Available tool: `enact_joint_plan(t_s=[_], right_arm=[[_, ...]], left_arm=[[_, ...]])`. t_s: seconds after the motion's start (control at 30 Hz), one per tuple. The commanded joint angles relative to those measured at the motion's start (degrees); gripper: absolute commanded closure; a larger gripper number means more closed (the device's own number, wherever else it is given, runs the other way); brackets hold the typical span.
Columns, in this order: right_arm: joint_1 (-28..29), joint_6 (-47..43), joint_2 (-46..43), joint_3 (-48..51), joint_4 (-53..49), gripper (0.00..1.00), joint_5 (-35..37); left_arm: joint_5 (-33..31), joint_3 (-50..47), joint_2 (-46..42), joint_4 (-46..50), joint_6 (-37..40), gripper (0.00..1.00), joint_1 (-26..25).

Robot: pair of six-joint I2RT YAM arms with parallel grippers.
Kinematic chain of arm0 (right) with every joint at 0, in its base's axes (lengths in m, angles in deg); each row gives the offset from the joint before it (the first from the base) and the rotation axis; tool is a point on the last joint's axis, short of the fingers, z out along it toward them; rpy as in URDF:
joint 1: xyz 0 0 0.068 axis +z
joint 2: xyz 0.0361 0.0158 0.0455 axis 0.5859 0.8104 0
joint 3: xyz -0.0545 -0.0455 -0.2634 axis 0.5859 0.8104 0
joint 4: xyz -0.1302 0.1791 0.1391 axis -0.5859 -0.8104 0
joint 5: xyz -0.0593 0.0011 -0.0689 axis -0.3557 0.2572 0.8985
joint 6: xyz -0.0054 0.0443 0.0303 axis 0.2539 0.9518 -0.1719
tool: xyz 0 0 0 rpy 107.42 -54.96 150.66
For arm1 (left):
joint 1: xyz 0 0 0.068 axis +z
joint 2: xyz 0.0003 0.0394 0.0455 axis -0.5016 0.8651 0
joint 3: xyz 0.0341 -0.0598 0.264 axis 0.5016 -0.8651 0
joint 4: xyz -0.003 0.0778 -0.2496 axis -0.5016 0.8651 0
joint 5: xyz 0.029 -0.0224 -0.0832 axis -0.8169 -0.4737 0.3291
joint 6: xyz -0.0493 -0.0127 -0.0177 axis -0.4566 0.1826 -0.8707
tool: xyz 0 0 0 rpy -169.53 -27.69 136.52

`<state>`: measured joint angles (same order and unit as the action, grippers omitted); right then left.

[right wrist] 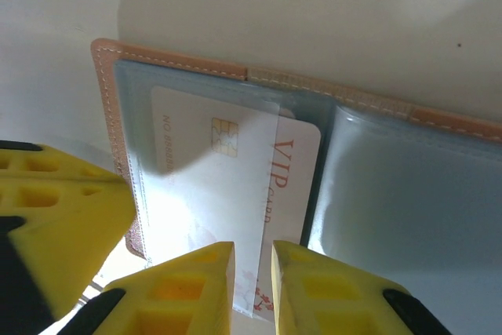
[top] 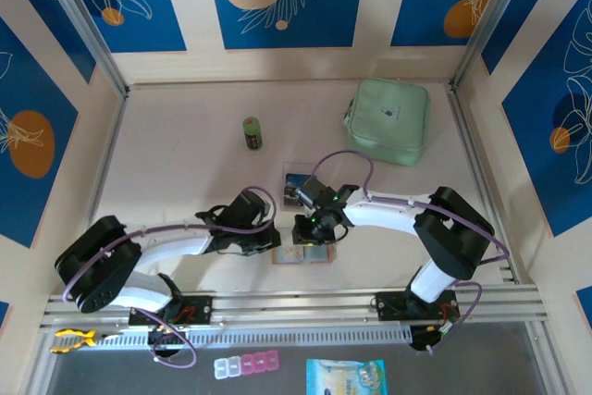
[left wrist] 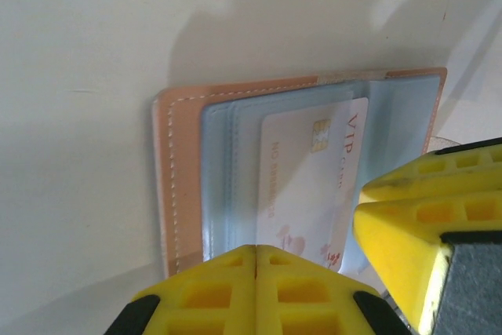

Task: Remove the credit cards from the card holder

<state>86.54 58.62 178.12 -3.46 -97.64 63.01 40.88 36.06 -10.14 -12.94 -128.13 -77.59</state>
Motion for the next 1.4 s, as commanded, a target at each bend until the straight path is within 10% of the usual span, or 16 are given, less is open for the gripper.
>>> enact_joint_plan(t_s=[0.0,1.37], right_arm=[[0.3,0.8,-0.8,-0.1,0.9,0.79,-1.5],[0.3,1.4,-2.9,2.2,2.6,0.78,-2.0]], left_arm=[[2.2,1.2,2.2,-2.3,0.5,0.94,0.0],[-1.4,2.6,-1.5,6.6,2.0,0.97,0.1]])
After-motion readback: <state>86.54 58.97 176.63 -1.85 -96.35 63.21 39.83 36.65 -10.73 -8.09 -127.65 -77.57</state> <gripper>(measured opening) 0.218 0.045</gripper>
